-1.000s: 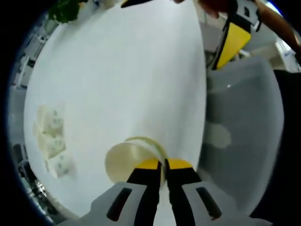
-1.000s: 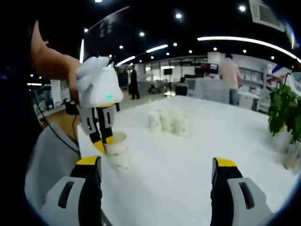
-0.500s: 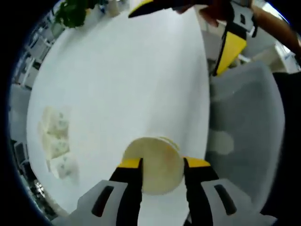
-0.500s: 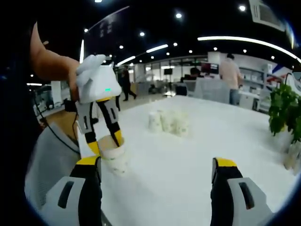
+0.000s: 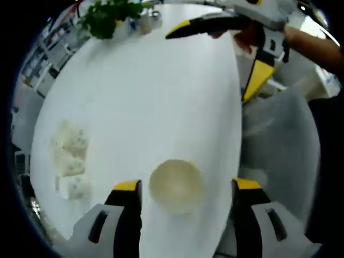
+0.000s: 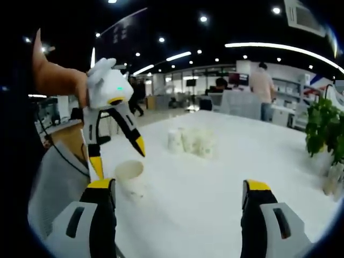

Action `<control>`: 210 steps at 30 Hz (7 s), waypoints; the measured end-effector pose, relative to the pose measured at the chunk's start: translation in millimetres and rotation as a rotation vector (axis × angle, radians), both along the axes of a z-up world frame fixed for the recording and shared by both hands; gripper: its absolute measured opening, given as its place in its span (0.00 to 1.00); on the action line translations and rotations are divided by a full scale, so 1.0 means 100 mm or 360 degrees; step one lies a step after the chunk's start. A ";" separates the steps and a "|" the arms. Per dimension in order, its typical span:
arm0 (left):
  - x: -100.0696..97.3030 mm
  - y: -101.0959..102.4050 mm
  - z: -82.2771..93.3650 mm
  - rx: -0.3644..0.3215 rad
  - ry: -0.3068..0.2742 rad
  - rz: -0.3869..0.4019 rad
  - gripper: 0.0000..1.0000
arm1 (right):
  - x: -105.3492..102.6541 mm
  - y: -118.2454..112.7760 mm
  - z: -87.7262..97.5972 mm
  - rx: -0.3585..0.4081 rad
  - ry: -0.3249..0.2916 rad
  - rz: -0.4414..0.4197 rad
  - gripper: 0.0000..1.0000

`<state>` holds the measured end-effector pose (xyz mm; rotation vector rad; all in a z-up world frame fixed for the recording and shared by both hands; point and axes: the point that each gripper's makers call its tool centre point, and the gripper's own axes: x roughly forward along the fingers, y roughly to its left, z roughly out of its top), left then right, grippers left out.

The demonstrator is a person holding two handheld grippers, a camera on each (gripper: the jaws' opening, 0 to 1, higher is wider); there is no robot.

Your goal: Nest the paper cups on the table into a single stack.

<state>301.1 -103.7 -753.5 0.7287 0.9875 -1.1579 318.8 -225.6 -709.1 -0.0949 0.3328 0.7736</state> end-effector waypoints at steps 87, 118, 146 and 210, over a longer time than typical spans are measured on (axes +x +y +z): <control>0.70 1.85 0.43 -0.1067 -0.0731 0.1109 0.99 | 1.33 0.26 -0.23 0.0182 -0.0009 -0.0225 1.00; 0.56 1.88 0.23 -0.0988 -0.0675 0.1152 0.99 | 2.51 1.02 -0.68 0.0016 0.0009 -0.0004 0.85; 0.55 1.90 0.28 -0.0984 -0.0674 0.1183 0.99 | 2.84 1.28 -0.93 -0.0018 0.0108 0.0035 0.45; 0.59 1.77 0.38 -0.0995 -0.0671 0.1075 0.99 | 2.92 1.20 0.25 0.0046 -0.0084 0.0068 0.42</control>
